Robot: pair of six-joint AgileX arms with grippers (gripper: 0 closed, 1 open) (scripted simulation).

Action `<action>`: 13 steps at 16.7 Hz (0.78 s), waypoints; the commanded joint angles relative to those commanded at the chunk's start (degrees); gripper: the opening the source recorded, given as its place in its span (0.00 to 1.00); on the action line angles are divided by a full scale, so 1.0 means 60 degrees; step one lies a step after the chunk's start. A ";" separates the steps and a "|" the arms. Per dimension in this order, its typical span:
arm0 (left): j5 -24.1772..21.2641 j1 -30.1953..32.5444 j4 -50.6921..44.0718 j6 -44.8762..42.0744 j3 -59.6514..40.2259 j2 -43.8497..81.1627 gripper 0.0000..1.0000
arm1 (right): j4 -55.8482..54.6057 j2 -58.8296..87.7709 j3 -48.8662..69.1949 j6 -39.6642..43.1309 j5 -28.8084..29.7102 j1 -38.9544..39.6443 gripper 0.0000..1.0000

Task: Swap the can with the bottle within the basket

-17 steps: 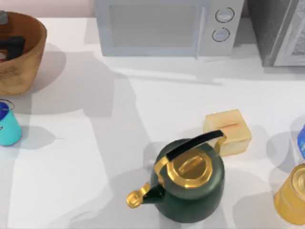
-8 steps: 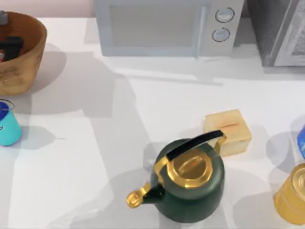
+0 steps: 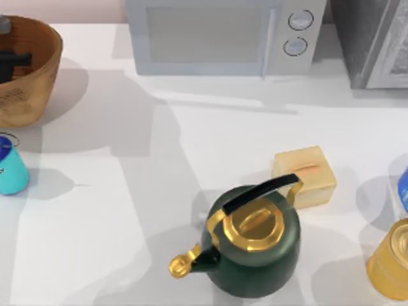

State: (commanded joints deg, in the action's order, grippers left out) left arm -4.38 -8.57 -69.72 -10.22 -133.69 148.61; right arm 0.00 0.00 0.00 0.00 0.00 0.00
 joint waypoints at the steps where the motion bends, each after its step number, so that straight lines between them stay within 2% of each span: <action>1: 0.0000 0.0000 0.0000 0.0000 0.0000 0.0000 0.02 | 0.0000 0.0000 0.0000 0.0000 0.0000 0.0000 1.00; 9: 0.0000 0.0000 0.0000 0.0000 0.0000 0.0000 0.00 | 0.0000 0.0000 0.0000 0.0000 0.0000 0.0000 1.00; 13: 0.0061 -0.0015 0.0101 0.0125 0.0573 -0.0862 0.00 | 0.0000 0.0000 0.0000 0.0000 0.0000 0.0000 1.00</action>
State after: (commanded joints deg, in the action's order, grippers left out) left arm -4.02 -8.66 -69.12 -9.47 -130.25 143.44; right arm 0.00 0.00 0.00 0.00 0.00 0.00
